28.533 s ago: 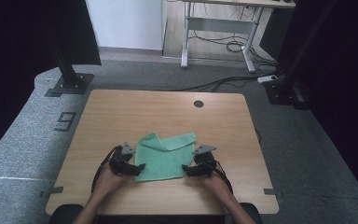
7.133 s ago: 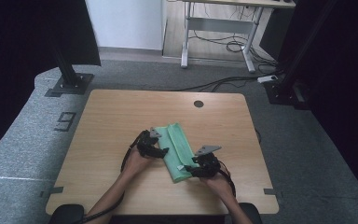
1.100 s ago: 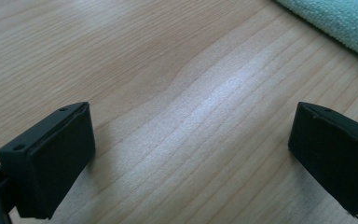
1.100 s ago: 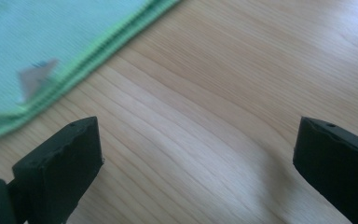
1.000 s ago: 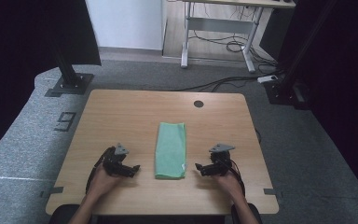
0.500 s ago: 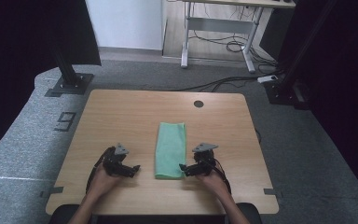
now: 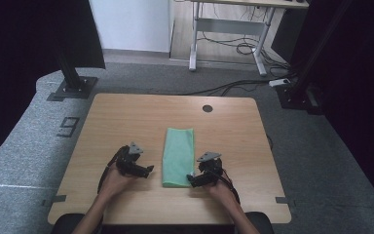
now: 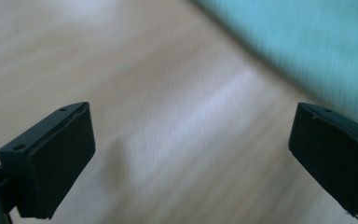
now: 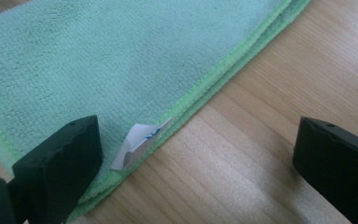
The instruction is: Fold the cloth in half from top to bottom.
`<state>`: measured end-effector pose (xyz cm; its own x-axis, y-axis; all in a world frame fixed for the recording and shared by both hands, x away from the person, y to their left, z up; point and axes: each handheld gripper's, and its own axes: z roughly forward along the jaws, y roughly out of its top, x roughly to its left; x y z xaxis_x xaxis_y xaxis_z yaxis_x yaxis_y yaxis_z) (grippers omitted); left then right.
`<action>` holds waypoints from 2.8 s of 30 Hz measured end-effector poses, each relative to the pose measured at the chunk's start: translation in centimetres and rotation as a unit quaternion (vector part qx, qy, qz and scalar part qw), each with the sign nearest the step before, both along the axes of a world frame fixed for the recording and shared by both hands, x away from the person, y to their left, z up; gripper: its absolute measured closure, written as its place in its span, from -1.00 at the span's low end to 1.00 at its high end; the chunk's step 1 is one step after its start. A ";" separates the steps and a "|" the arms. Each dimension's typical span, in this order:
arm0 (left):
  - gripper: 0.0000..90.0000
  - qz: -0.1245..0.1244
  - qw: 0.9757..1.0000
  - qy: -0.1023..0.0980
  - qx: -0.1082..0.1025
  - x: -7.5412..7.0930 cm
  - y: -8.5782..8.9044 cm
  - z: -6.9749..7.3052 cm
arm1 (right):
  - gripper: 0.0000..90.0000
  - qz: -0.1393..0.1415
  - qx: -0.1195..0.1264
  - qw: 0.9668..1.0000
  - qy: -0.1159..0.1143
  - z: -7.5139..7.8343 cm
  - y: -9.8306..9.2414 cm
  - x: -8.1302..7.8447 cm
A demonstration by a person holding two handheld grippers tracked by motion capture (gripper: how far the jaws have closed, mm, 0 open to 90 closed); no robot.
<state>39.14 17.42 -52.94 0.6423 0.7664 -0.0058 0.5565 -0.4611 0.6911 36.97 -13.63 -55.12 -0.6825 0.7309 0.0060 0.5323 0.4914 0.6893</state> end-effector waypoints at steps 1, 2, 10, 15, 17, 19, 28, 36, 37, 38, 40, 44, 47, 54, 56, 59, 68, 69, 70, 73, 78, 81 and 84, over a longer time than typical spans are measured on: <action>-0.97 0.001 1.000 -0.001 -0.006 0.4 -0.3 0.2 | -0.96 -0.001 0.001 1.000 0.000 0.0 0.0 0.0; -0.96 0.005 1.000 -0.004 -0.010 0.8 -0.7 0.3 | -0.96 -0.001 0.002 1.000 0.001 0.0 -0.1 -0.1; -0.96 0.005 1.000 -0.014 -0.007 3.2 -3.6 -0.5 | -0.96 0.002 0.005 1.000 0.002 -0.1 -0.3 -0.4; -0.96 0.003 1.000 -0.011 0.016 3.5 -4.4 -1.7 | -0.96 0.003 0.005 1.000 0.003 -0.1 -0.4 -0.5; -0.96 0.004 1.000 -0.009 0.012 3.5 -4.4 -1.9 | -0.96 0.004 0.004 1.000 0.004 -0.1 -0.4 -0.6; -0.96 0.005 1.000 -0.009 0.013 3.4 -4.3 -1.9 | -0.95 0.005 0.004 1.000 0.004 -0.1 -0.4 -0.7; -0.92 -0.012 0.999 -0.007 0.035 1.9 -4.4 -1.5 | -0.92 0.015 0.000 1.000 0.006 0.0 -0.2 -2.1; -0.92 -0.020 1.000 0.007 0.022 0.2 -3.6 -1.6 | -0.92 0.027 -0.001 1.000 0.008 0.1 0.0 -3.6; -0.92 -0.017 1.000 0.008 0.016 0.2 -3.5 -1.7 | -0.91 0.028 -0.001 1.000 0.010 0.1 0.0 -3.6; -0.92 -0.016 1.000 0.010 0.011 0.2 -3.4 -1.8 | -0.88 0.030 -0.004 0.999 0.012 0.2 0.0 -3.6; -0.93 -0.016 1.000 0.012 0.004 0.2 -3.3 -2.0 | -0.78 0.037 0.002 0.999 0.019 0.4 0.0 -3.5; -0.93 -0.017 1.000 0.008 0.007 0.2 -3.3 -1.9 | -0.77 0.037 0.027 0.999 0.025 0.9 -0.4 -2.8; -0.93 -0.017 1.000 0.013 0.004 0.3 -3.2 -2.0 | -0.77 0.029 0.039 0.998 0.026 1.4 -0.8 -1.8; -0.93 -0.017 1.000 0.014 0.005 0.3 -3.2 -2.0 | -0.76 0.022 0.042 0.998 0.028 2.2 -1.0 1.4; -0.93 -0.017 1.000 0.014 0.005 0.3 -3.2 -2.0 | -0.74 0.024 0.042 0.998 0.026 2.5 -0.8 2.4; -0.93 -0.018 1.000 0.015 0.006 0.3 -3.2 -1.9 | -0.69 0.023 0.040 0.999 0.021 3.0 -0.5 3.7; -0.93 -0.016 1.000 0.014 0.005 0.3 -3.3 -2.0 | -0.20 0.016 0.037 0.999 0.019 4.5 0.4 7.3; -0.93 -0.016 1.000 0.014 0.005 0.3 -3.2 -2.0 | -0.15 0.017 0.036 0.999 0.019 4.6 0.5 7.7; -0.93 -0.016 1.000 0.014 0.005 0.3 -3.3 -2.0 | -0.07 0.016 0.033 0.999 0.020 4.6 0.6 8.1; -0.93 -0.016 1.000 0.014 0.005 0.3 -3.3 -2.0 | 0.09 0.014 0.034 0.999 0.026 4.5 1.0 9.3; -0.93 -0.016 1.000 0.014 0.005 0.3 -3.3 -2.0 | 0.22 0.006 0.025 0.999 0.033 4.0 1.7 11.1; -0.93 -0.016 1.000 0.014 0.005 0.3 -3.3 -2.0 | 0.26 -0.004 0.020 0.999 0.035 3.6 1.9 12.1; -0.93 -0.016 1.000 0.014 0.005 0.3 -3.3 -2.0 | 0.28 -0.009 0.018 0.999 0.040 3.1 2.0 12.9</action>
<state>39.44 14.15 -54.90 0.6660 0.7458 -0.0170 0.5605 -0.4853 0.6710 49.85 -11.66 -51.98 -0.6659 0.7410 0.0868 0.5944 0.4566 0.6620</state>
